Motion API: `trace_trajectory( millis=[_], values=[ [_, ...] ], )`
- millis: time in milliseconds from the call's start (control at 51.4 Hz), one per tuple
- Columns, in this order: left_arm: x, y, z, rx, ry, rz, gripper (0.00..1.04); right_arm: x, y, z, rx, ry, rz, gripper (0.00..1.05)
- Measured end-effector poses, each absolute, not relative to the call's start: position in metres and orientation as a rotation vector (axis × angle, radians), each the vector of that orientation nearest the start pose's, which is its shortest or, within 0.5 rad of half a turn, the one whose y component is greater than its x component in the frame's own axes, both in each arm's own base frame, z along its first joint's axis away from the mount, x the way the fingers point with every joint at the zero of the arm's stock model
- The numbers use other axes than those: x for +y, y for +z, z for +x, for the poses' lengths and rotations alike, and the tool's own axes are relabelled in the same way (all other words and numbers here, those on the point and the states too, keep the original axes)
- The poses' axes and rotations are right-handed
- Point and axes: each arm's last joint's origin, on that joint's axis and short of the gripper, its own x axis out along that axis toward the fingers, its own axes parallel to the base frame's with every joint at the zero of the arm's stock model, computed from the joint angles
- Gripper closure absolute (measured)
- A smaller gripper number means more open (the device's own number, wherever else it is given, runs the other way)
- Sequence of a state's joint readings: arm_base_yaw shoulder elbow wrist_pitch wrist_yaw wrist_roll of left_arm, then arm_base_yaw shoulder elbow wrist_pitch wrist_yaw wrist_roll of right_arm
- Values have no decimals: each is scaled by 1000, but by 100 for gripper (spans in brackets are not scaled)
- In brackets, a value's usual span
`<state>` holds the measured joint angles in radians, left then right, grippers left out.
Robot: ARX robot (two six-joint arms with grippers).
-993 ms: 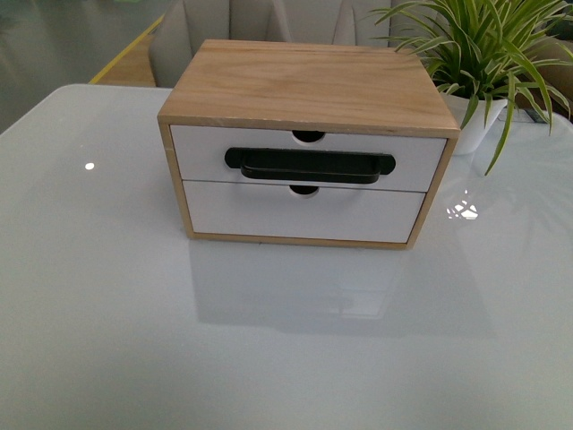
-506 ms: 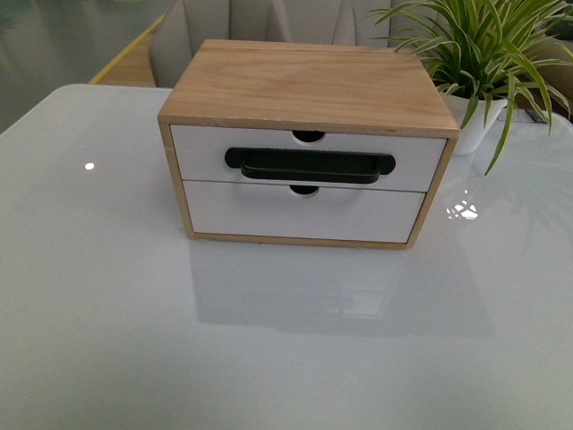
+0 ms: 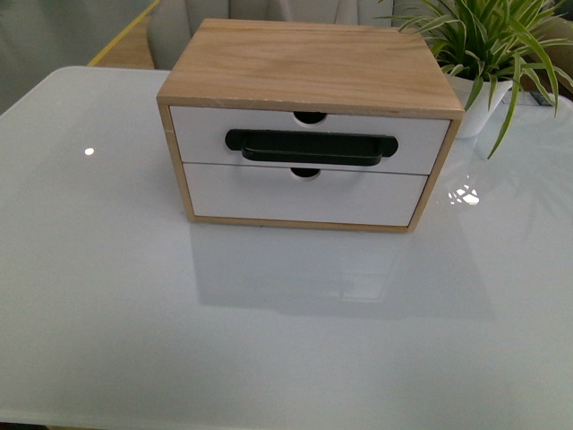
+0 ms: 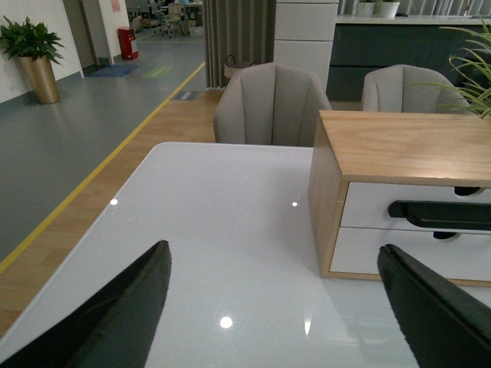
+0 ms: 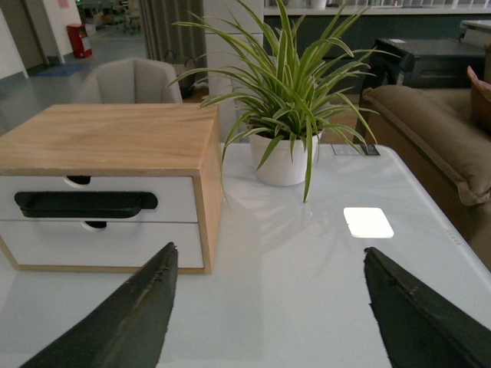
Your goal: Close drawer sideways
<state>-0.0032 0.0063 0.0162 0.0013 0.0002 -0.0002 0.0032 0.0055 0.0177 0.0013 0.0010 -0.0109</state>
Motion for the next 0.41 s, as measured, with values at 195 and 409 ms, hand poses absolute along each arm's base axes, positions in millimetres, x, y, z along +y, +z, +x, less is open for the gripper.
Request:
trace_trajectory(
  millis=[195,409],
  values=[
    [0,169,97,-11,-3,2,9,0,169,97,-14,2,-10,8],
    [0,169,97,-11,-3,1,9,0,169,97,-14,2,-10,9]
  ],
)
